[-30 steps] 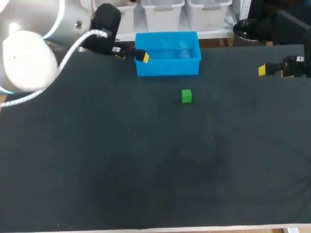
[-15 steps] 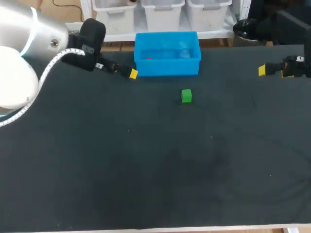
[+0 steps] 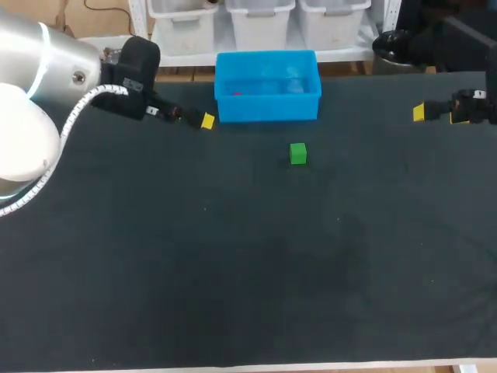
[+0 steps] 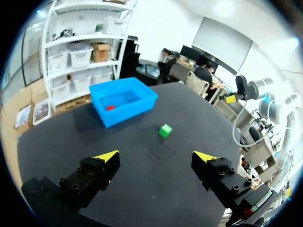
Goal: Use the left arm to pick the red cube and place it into the blue plastic box first, then use the right arm to grasp the green cube and put it into the same blue plastic box after the first action is fully finished.
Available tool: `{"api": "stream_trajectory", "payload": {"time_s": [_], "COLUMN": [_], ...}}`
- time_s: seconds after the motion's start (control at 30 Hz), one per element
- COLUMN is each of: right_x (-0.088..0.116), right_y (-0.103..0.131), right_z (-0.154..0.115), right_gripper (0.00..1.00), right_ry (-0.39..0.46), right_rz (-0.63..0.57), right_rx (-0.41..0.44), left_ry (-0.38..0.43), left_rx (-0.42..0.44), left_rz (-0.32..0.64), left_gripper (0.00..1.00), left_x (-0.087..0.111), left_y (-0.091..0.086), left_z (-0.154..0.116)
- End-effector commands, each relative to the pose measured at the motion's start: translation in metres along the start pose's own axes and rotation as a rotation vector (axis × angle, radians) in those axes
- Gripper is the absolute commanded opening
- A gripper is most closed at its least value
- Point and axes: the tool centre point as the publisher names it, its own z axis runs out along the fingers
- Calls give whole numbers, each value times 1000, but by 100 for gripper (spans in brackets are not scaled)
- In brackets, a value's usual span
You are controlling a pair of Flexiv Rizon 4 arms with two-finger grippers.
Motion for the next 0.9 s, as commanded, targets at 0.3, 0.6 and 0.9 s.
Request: {"api": "stream_trajectory", "payload": {"time_s": [0.3,0.6,0.9], "right_x": [0,21,11], "right_y": [0,10,50], "right_z": [0,-10,22], "right_gripper": [100,100,100], "right_ry": [1,33,147], "right_rz": [0,26,-13], "right_rx": [0,50,124], "left_ry": [-7,-7,-7], "left_rx": [5,5,5], "left_rz": [1,1,1], "left_gripper": [100,100,100], "left_x": [1,1,1], "left_y": [1,1,1], "left_z": [0,0,0]}}
